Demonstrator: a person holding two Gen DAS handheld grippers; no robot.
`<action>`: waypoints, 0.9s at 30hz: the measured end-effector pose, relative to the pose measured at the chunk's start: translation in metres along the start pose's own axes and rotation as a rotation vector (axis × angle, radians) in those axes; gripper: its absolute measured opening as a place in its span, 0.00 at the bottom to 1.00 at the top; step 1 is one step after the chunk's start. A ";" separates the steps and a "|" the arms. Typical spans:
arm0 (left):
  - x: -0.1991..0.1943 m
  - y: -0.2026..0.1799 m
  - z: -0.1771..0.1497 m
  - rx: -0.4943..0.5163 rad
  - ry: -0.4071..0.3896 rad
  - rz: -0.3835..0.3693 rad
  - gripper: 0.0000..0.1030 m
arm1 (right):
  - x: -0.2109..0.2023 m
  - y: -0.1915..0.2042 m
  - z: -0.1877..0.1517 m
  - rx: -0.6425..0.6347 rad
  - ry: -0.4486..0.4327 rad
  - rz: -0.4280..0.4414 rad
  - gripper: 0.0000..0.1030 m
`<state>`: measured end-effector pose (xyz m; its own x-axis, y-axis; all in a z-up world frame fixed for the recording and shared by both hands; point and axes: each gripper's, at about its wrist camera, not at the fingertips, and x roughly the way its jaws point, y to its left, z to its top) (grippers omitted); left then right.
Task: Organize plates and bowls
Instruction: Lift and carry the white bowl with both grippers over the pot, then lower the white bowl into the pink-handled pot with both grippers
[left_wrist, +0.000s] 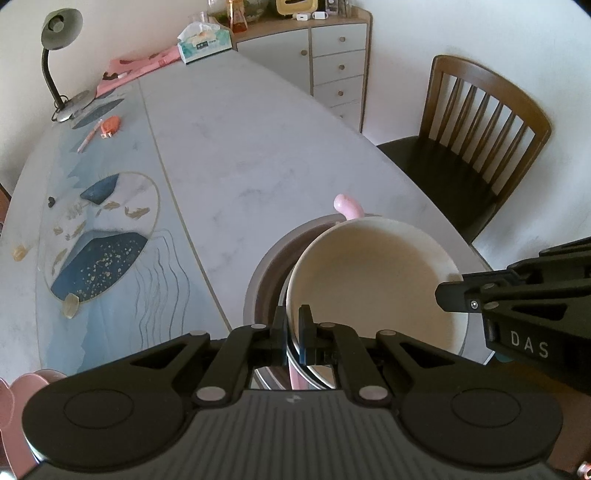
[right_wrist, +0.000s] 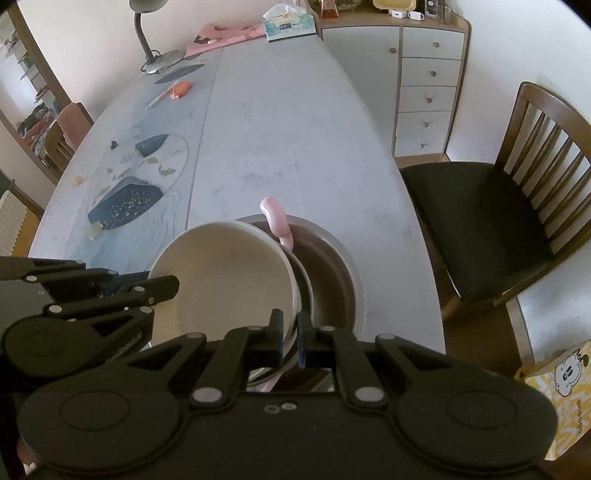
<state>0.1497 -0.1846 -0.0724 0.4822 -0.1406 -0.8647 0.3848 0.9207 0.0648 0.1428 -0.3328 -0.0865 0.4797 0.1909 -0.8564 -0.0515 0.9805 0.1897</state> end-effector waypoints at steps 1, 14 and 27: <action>0.001 0.000 0.000 0.002 0.002 0.001 0.04 | 0.001 0.000 -0.001 -0.001 0.002 0.001 0.08; 0.011 -0.001 0.000 0.013 0.016 0.010 0.05 | 0.010 0.000 -0.002 -0.006 0.016 -0.008 0.09; 0.010 0.004 -0.003 0.005 0.015 -0.024 0.06 | 0.012 -0.006 -0.004 0.014 0.019 0.004 0.19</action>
<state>0.1540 -0.1816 -0.0823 0.4610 -0.1567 -0.8735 0.3996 0.9155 0.0467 0.1451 -0.3364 -0.0999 0.4630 0.1960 -0.8644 -0.0410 0.9789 0.2000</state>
